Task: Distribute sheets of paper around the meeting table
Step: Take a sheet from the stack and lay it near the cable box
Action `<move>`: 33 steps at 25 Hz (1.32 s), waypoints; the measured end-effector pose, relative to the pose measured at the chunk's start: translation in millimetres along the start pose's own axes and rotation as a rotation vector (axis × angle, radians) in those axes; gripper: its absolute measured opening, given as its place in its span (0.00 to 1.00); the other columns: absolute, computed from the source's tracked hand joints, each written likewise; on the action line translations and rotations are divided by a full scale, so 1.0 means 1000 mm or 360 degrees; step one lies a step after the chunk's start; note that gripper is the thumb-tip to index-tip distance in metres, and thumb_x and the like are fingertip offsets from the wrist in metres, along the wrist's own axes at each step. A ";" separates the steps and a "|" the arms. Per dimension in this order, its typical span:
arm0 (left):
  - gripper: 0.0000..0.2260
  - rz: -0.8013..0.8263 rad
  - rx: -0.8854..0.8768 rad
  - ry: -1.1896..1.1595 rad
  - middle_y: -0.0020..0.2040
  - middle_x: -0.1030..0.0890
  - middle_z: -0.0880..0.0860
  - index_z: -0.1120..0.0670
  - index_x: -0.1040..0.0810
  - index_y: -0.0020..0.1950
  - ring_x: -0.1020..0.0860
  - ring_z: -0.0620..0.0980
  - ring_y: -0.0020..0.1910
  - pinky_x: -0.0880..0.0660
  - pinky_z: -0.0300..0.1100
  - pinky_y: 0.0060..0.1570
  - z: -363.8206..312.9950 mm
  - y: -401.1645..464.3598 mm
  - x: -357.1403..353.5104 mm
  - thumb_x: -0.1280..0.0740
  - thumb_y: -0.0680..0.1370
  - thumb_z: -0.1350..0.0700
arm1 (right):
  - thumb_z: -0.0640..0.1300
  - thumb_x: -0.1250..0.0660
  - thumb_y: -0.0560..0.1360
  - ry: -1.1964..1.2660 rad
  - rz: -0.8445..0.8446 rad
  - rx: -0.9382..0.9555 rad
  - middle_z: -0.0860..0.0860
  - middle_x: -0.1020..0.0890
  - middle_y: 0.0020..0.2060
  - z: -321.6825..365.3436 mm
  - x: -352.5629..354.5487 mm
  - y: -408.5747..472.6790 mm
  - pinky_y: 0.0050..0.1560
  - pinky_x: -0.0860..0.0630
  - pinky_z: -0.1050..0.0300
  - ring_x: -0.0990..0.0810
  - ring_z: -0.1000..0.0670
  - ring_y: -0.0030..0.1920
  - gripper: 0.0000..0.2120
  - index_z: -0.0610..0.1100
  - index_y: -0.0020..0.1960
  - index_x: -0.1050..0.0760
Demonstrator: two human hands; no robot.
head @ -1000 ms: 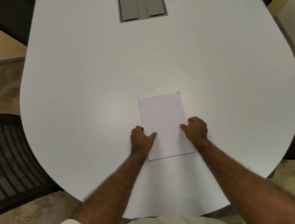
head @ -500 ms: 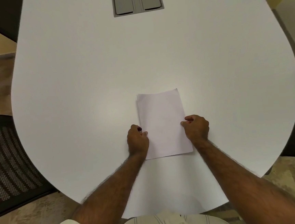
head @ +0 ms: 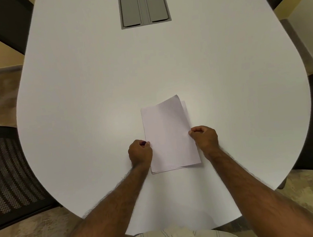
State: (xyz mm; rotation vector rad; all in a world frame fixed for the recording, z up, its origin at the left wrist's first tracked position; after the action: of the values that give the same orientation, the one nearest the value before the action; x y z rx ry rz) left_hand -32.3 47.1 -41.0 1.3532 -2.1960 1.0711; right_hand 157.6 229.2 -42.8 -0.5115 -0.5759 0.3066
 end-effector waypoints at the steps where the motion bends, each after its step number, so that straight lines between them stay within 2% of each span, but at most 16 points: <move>1: 0.07 -0.0006 0.0015 -0.0011 0.48 0.15 0.56 0.61 0.17 0.52 0.19 0.53 0.46 0.27 0.40 0.47 0.000 -0.001 0.002 0.28 0.80 0.57 | 0.44 0.21 0.74 0.0081 0.0045 -0.0036 0.49 0.11 0.44 -0.003 0.001 0.000 0.55 0.15 0.47 0.15 0.47 0.45 0.03 0.50 0.45 0.14; 3: 0.10 0.0005 0.0038 -0.0038 0.51 0.14 0.57 0.62 0.17 0.56 0.19 0.52 0.48 0.27 0.40 0.49 0.000 -0.002 0.004 0.28 0.80 0.56 | 0.42 0.22 0.75 0.0237 0.0121 -0.0123 0.47 0.11 0.46 -0.008 0.005 -0.001 0.52 0.16 0.46 0.16 0.45 0.45 0.03 0.48 0.46 0.14; 7: 0.16 0.0050 0.0057 -0.0098 0.58 0.14 0.56 0.61 0.17 0.65 0.17 0.55 0.58 0.28 0.38 0.55 -0.002 -0.010 0.011 0.29 0.81 0.53 | 0.38 0.22 0.76 0.0483 0.0276 -0.0223 0.41 0.11 0.52 -0.011 0.013 -0.007 0.59 0.16 0.41 0.14 0.43 0.49 0.04 0.43 0.50 0.14; 10: 0.14 0.0049 0.0063 -0.0186 0.57 0.14 0.56 0.60 0.16 0.63 0.17 0.54 0.58 0.26 0.39 0.55 -0.003 -0.018 0.018 0.29 0.81 0.54 | 0.36 0.24 0.77 0.0580 0.0382 -0.0239 0.41 0.11 0.52 -0.008 0.023 -0.015 0.58 0.16 0.44 0.14 0.42 0.49 0.04 0.42 0.52 0.15; 15: 0.10 0.0057 0.0068 -0.0411 0.49 0.15 0.50 0.58 0.15 0.59 0.16 0.52 0.53 0.21 0.42 0.56 -0.002 -0.043 0.037 0.27 0.79 0.56 | 0.38 0.23 0.77 0.0564 0.0454 -0.0157 0.42 0.11 0.53 -0.003 0.041 -0.035 0.63 0.17 0.40 0.13 0.42 0.51 0.06 0.42 0.54 0.15; 22: 0.08 -0.0020 0.0032 -0.0726 0.50 0.13 0.51 0.56 0.14 0.56 0.18 0.49 0.43 0.20 0.43 0.49 0.014 -0.106 0.080 0.26 0.79 0.56 | 0.41 0.22 0.77 0.0453 0.0516 0.0109 0.46 0.11 0.51 0.002 0.062 -0.089 0.50 0.19 0.49 0.17 0.46 0.47 0.07 0.43 0.54 0.14; 28: 0.04 -0.0172 0.0148 -0.1028 0.49 0.14 0.47 0.52 0.15 0.54 0.19 0.47 0.45 0.21 0.39 0.44 0.070 -0.182 0.128 0.26 0.79 0.56 | 0.41 0.22 0.76 0.0364 0.0691 0.0250 0.48 0.13 0.46 -0.015 0.059 -0.154 0.47 0.21 0.50 0.19 0.48 0.43 0.08 0.43 0.55 0.14; 33: 0.03 -0.0337 0.0279 -0.1225 0.51 0.14 0.51 0.54 0.15 0.52 0.17 0.51 0.50 0.21 0.43 0.47 0.137 -0.235 0.163 0.26 0.80 0.58 | 0.41 0.22 0.77 0.0190 0.0887 0.0368 0.45 0.11 0.50 -0.027 0.036 -0.211 0.51 0.19 0.45 0.16 0.45 0.47 0.08 0.44 0.55 0.14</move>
State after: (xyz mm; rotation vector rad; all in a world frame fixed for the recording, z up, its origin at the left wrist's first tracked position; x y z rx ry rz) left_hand 105.9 -216.2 70.8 2.3160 -2.3866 0.7431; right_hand 230.3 58.1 66.6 -0.4550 -0.2666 0.8561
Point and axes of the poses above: each hand's wrist, its own y-axis towards the middle knuckle, its own x-axis out of the back of the hand, z = x × y, the point moved 3 cm from there along y, towards the middle knuckle
